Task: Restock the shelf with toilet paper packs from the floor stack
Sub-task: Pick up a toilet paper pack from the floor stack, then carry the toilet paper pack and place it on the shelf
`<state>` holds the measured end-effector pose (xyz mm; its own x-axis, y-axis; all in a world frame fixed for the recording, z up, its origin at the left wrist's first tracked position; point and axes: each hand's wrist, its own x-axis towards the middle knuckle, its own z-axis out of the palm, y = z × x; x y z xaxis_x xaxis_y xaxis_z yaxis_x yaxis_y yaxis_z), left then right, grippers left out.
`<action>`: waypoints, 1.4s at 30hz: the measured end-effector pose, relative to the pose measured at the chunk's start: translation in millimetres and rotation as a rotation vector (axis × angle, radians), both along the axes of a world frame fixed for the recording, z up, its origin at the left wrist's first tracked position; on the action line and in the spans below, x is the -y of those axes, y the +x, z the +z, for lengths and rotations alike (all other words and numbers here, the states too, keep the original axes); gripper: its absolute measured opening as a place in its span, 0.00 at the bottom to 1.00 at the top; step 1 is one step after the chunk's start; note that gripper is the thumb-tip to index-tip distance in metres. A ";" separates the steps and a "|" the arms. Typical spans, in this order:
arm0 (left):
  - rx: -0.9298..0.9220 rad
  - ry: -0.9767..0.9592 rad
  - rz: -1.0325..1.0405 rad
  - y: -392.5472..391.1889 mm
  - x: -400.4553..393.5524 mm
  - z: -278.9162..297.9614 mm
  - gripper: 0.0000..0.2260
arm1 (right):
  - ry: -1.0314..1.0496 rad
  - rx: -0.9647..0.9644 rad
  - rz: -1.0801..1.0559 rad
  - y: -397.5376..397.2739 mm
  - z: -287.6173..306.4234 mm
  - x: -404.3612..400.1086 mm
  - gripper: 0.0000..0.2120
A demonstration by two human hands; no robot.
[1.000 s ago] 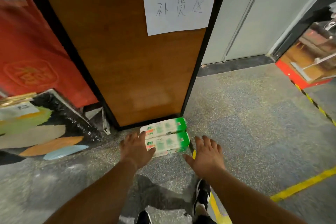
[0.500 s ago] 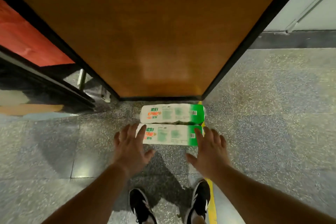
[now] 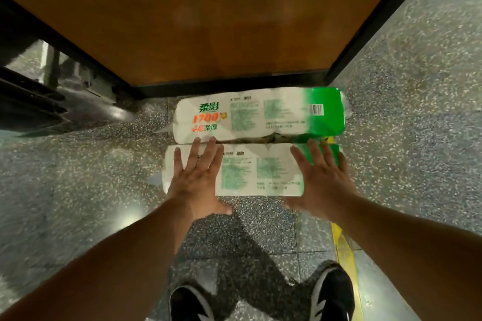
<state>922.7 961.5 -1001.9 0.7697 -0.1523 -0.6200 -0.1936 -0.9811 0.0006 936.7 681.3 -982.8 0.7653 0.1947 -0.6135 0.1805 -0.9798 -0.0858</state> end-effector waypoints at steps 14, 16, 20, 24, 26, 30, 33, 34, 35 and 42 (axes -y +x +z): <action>0.120 0.008 -0.141 10.2 -7.9 -24.2 0.58 | -0.071 0.150 0.230 16.3 -44.4 -4.8 0.65; 0.132 -0.012 -0.144 12.8 -17.3 -20.1 0.59 | -0.041 0.167 0.241 19.2 -39.2 -7.2 0.65; 0.174 -0.024 -0.145 13.3 -45.0 16.7 0.57 | 0.007 0.216 0.288 28.7 2.2 -27.9 0.63; 0.255 -0.042 -0.159 13.1 -82.5 84.1 0.58 | 0.017 0.202 0.292 36.7 78.8 -58.8 0.62; 0.282 -0.050 -0.162 10.5 -106.4 129.3 0.60 | 0.023 0.186 0.323 38.4 128.1 -80.7 0.60; 0.325 0.012 -0.072 -8.6 -155.7 245.5 0.59 | 0.103 0.198 0.381 42.9 235.1 -132.2 0.59; 0.374 0.102 0.026 -39.6 -192.0 350.7 0.59 | 0.193 0.344 0.492 46.0 316.5 -178.2 0.60; 0.396 0.121 0.066 -52.6 -204.6 389.0 0.58 | 0.250 0.378 0.514 46.7 347.5 -192.9 0.59; 0.431 0.145 0.106 -68.0 -217.7 428.4 0.59 | 0.291 0.396 0.557 47.1 382.5 -210.1 0.58; 0.667 0.322 0.422 -212.4 -295.6 708.4 0.59 | 0.391 0.498 0.925 -4.5 671.2 -345.8 0.54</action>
